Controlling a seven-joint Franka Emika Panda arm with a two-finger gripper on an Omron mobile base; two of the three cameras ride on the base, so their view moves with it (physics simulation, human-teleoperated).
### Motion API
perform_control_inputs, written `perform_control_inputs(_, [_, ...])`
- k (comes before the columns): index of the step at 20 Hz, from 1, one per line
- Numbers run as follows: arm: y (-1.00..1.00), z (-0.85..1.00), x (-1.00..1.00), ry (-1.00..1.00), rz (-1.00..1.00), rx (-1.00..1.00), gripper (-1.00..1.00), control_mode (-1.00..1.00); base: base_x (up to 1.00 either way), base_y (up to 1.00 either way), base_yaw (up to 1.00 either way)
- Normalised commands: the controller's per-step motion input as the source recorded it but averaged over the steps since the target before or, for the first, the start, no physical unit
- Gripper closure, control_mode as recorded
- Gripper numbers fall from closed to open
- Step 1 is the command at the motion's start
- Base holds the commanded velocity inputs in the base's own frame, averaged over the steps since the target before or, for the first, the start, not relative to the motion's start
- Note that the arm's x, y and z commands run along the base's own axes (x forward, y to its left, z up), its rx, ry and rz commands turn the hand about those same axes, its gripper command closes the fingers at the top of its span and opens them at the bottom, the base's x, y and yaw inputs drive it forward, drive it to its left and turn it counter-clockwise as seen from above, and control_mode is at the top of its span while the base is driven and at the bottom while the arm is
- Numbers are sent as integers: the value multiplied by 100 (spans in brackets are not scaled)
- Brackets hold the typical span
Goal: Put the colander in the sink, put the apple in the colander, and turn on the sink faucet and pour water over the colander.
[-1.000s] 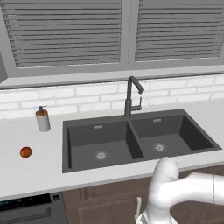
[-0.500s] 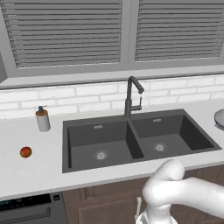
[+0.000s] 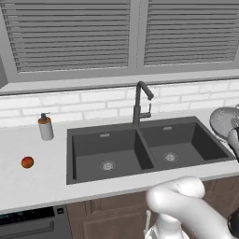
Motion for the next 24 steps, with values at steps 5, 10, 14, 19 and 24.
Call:
perform_control_inputs(5, [100,51,0,7,23,-1,100,-100,0,0,0])
perform_control_inputs(10, [100,47,0,6,1,-14,100,-100,0,0,0])
perform_control_inputs(14, [100,36,-1,24,0,-17,100,-100,0,0,0])
perform_control_inputs(19, [96,33,-28,38,0,-7,100,-100,0,0,0])
perform_control_inputs(24, [99,21,-30,28,0,0,100,-100,0,0,0])
